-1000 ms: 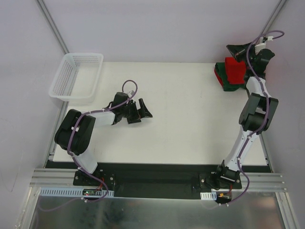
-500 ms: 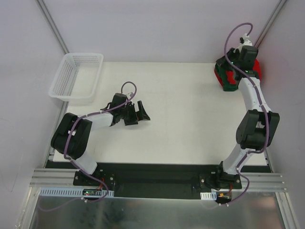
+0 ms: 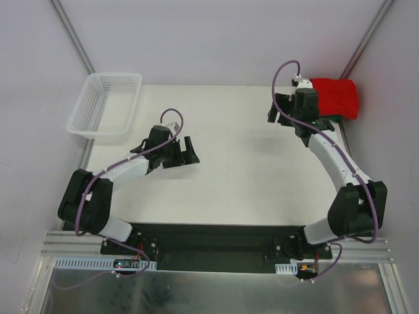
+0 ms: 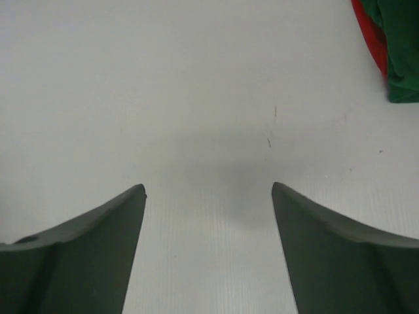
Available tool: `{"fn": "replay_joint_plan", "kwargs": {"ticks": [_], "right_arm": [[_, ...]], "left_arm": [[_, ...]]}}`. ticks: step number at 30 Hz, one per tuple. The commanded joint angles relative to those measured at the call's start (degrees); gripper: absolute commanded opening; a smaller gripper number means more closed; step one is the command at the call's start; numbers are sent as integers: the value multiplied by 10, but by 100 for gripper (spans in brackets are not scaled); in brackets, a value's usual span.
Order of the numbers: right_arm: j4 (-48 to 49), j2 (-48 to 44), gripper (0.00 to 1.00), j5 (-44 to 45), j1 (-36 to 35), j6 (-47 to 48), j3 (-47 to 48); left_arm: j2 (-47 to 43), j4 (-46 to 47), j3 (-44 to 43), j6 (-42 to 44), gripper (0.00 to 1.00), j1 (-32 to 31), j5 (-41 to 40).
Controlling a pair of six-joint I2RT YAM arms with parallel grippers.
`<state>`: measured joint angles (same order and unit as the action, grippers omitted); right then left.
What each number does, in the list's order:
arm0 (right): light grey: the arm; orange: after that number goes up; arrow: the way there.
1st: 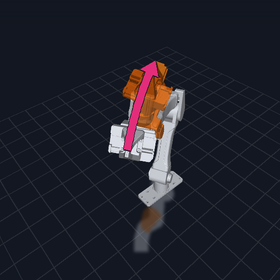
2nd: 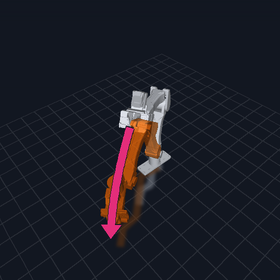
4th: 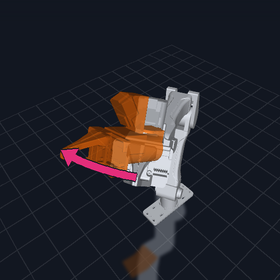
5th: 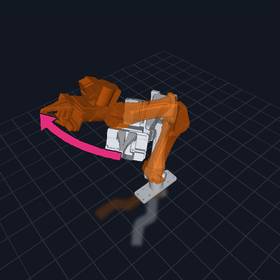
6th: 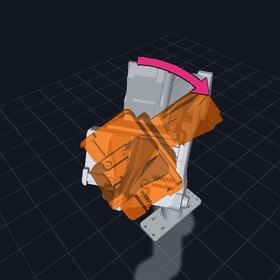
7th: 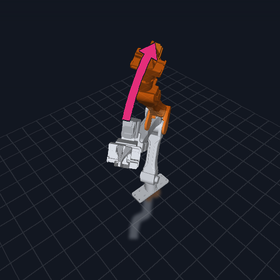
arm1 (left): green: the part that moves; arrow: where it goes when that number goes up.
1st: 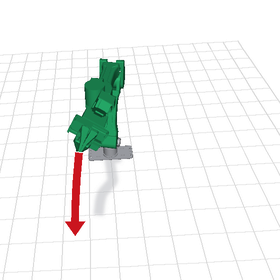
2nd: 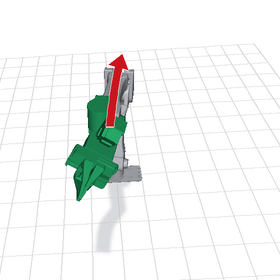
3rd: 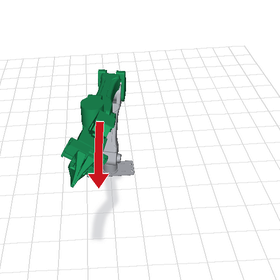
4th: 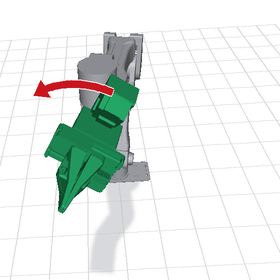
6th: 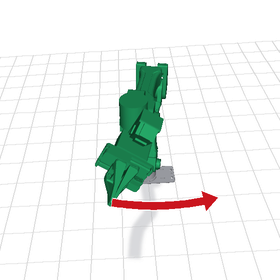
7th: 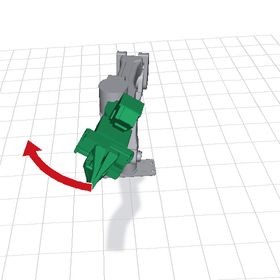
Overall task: Fold and stack the t-shirts
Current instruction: Put the neatly folded tshirt into the corner of the board with the right arm
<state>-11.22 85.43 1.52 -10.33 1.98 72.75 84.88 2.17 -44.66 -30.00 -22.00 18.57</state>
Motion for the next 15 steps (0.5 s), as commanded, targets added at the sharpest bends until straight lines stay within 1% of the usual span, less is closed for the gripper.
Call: {"fn": "replay_joint_plan", "kwargs": {"ticks": [1, 6, 7, 9, 10, 11, 15], "right_arm": [[-8, -72, 87, 68, -35, 23, -35], [-20, -133, 88, 107, -76, 29, -94], [-21, -143, 100, 112, -86, 25, -103], [-22, -177, 100, 129, -98, 24, -125], [-21, -189, 96, 135, -109, 24, -146], [-22, -212, 96, 148, -114, 21, -156], [-26, -266, 96, 151, -129, 7, -206]], "left_arm": [[-42, -43, -17, 31, 99, 7, -55], [-67, -58, -6, 35, 99, 8, -82], [-79, -59, -3, 35, 99, 7, -87], [-90, -60, 5, 36, 99, 8, -106], [-102, -64, 7, 38, 99, 7, -113], [-107, -65, 10, 39, 99, 7, -124], [-136, -75, 22, 45, 99, 7, -154]]}}
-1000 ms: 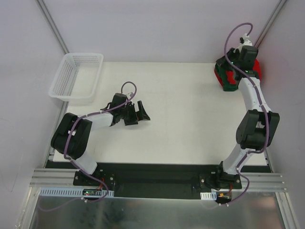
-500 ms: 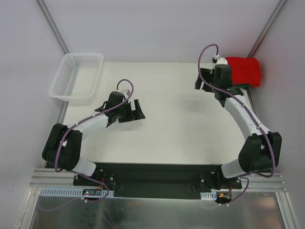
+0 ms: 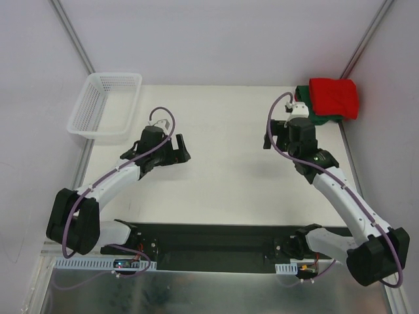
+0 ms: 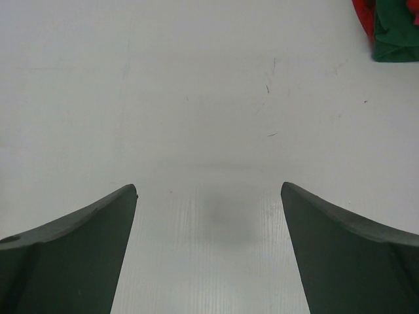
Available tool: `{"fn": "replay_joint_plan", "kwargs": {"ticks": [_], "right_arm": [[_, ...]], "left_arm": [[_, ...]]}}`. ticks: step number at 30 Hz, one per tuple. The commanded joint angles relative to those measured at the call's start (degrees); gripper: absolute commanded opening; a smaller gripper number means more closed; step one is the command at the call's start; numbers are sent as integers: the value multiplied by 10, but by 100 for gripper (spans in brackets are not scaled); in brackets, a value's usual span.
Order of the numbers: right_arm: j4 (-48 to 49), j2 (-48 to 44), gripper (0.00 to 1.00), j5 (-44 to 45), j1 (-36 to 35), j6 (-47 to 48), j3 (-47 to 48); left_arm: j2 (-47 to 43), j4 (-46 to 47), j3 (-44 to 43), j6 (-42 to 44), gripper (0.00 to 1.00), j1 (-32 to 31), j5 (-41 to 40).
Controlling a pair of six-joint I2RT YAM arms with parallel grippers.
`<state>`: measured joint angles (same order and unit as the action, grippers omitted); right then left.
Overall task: Fold and stack the t-shirts
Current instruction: Put the neatly folded tshirt into the corner of the board with the right arm
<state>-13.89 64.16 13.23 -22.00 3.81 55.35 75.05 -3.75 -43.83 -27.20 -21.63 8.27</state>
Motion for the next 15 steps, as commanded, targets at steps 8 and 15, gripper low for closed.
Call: {"fn": "replay_joint_plan", "kwargs": {"ticks": [8, 15], "right_arm": [[-39, -134, 96, 95, -32, -31, -105], [-62, -166, 96, 119, -39, -36, -156]], "left_arm": [[-94, -21, 50, 30, 99, 4, -103], [-114, -21, 63, 30, 99, 4, -128]]}}
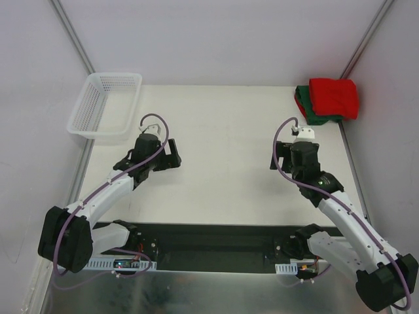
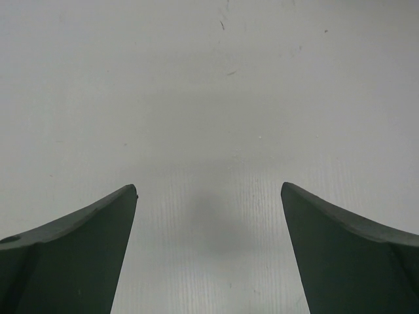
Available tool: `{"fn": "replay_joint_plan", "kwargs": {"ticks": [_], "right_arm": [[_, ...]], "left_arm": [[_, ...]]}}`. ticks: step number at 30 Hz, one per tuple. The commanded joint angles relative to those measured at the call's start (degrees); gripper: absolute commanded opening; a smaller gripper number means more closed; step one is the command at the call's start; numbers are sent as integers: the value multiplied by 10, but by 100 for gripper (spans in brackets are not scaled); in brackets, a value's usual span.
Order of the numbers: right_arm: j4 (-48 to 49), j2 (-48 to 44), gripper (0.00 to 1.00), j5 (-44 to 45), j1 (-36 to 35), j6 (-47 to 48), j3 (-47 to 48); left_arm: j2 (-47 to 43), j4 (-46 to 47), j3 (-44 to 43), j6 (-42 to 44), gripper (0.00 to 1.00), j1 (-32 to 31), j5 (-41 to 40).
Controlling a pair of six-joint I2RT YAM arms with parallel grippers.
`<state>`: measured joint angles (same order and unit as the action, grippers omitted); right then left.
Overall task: Fold and stack the t-shirts
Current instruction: Put the neatly folded tshirt into the corner of the board with the right arm
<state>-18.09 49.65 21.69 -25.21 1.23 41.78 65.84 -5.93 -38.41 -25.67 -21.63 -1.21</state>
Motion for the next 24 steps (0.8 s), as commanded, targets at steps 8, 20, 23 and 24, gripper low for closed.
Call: {"fn": "replay_joint_plan", "kwargs": {"ticks": [8, 20, 23, 24], "right_arm": [[-30, -39, 96, 53, -12, -11, -39], [-28, -36, 96, 58, -19, -26, -43], [-31, -37, 96, 56, -22, -27, -43], [-31, -39, 96, 56, -24, -27, -45]], "left_arm": [[-27, 2, 19, 17, 99, 4, -50], [-39, 5, 29, 20, 99, 4, -63], [-35, 7, 27, 21, 99, 4, -59], [-36, 7, 27, 22, 99, 4, -59]]}}
